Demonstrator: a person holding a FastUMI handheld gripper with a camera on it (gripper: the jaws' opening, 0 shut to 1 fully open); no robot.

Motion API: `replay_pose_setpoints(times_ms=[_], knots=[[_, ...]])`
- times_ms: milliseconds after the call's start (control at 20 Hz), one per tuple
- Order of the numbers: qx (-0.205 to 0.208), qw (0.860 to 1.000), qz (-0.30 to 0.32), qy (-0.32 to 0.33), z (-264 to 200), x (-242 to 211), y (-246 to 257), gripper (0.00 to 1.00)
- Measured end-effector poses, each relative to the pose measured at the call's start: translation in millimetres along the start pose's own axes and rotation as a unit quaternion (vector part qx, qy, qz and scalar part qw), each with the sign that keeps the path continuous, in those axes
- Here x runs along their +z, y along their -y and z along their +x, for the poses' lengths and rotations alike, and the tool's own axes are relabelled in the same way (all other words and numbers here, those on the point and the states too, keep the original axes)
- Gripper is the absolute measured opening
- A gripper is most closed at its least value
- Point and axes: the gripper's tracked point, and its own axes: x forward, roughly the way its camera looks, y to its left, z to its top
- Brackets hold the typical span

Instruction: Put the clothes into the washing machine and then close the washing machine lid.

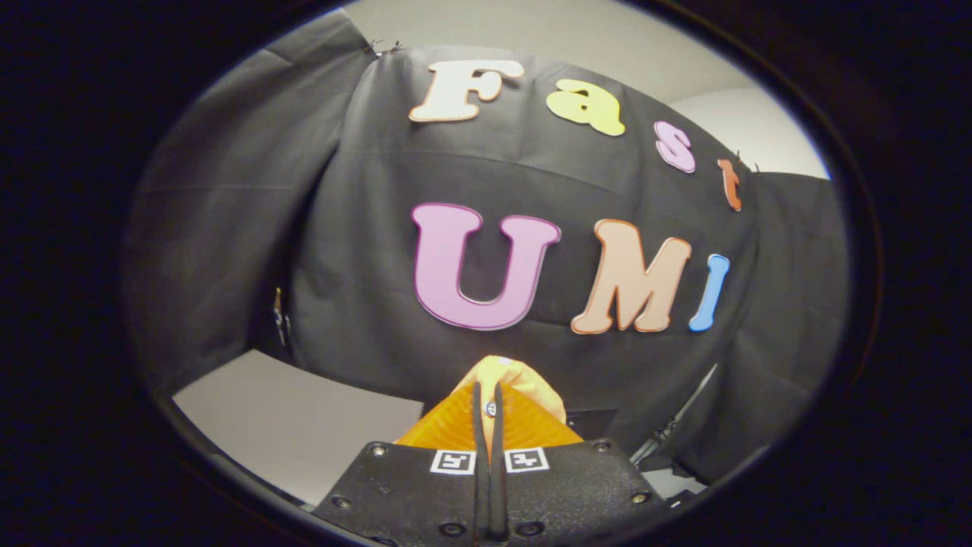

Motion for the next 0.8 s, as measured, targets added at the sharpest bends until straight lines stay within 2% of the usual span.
replay_pose_setpoints(times_ms=[400,650,800], knots=[[-0.01,0.997,0.036,-0.075,56,-123,25,0.0],[-0.022,0.987,0.09,-0.132,90,-221,31,0.0],[-0.035,0.98,0.101,-0.169,109,-278,38,0.01]])
